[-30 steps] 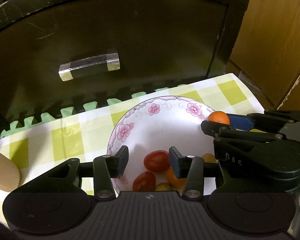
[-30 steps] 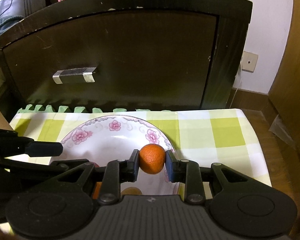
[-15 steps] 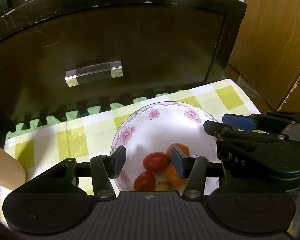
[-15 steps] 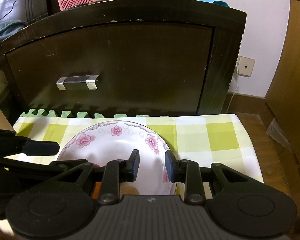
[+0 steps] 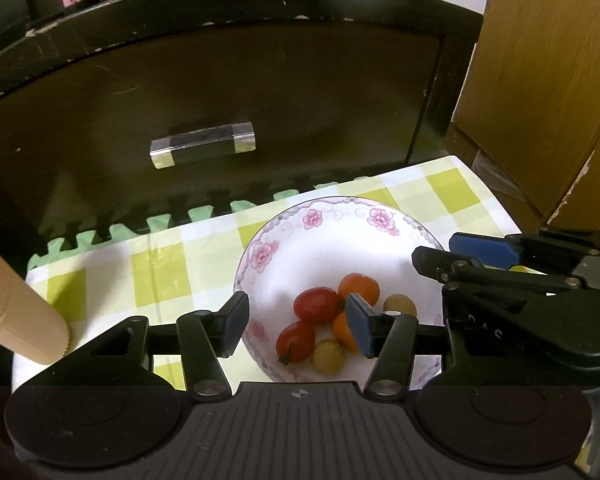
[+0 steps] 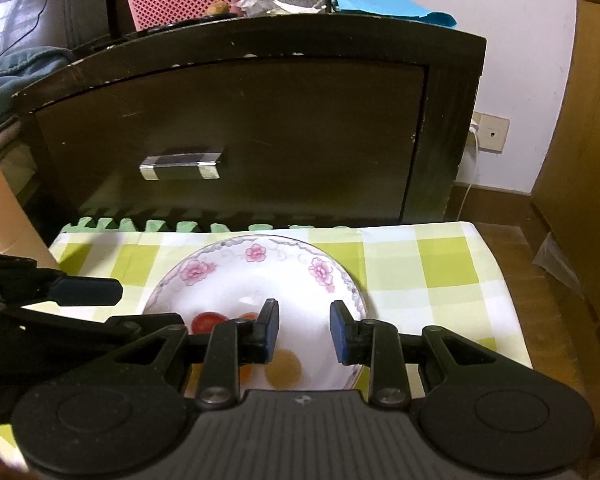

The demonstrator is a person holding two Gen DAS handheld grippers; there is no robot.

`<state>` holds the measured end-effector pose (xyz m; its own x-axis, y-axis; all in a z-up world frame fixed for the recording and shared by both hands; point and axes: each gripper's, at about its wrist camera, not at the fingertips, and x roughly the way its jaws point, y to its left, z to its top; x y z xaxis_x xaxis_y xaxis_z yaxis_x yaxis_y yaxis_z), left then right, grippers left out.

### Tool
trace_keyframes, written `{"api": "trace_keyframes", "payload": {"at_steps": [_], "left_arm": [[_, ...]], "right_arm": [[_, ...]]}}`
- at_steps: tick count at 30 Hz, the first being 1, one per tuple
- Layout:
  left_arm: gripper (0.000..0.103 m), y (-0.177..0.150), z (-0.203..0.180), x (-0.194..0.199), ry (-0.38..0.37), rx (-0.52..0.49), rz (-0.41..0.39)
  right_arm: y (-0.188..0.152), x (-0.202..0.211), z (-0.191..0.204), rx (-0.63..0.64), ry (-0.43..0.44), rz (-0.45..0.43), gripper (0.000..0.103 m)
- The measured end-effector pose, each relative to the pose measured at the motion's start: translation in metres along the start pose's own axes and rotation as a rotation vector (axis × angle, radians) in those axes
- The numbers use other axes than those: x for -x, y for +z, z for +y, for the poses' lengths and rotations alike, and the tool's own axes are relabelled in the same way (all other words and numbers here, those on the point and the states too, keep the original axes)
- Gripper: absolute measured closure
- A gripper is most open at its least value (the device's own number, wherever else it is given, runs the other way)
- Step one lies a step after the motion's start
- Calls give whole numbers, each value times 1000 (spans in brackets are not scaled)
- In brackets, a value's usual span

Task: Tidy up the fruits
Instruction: 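Open both tools to drop the orange and cherry tomato into the bowl, then move both open tools back to the loose fruits beside the bowl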

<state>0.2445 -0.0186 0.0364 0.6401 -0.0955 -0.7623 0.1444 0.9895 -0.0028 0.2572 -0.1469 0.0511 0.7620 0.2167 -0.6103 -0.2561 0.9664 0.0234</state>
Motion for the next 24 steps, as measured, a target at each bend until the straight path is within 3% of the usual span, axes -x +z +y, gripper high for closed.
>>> {"api": "trace_keyframes", "payload": {"at_steps": [24], "left_arm": [[42,-39,4,35,26,-34,46]], "right_arm": [[-35,31,28,20,54,70,75]]}}
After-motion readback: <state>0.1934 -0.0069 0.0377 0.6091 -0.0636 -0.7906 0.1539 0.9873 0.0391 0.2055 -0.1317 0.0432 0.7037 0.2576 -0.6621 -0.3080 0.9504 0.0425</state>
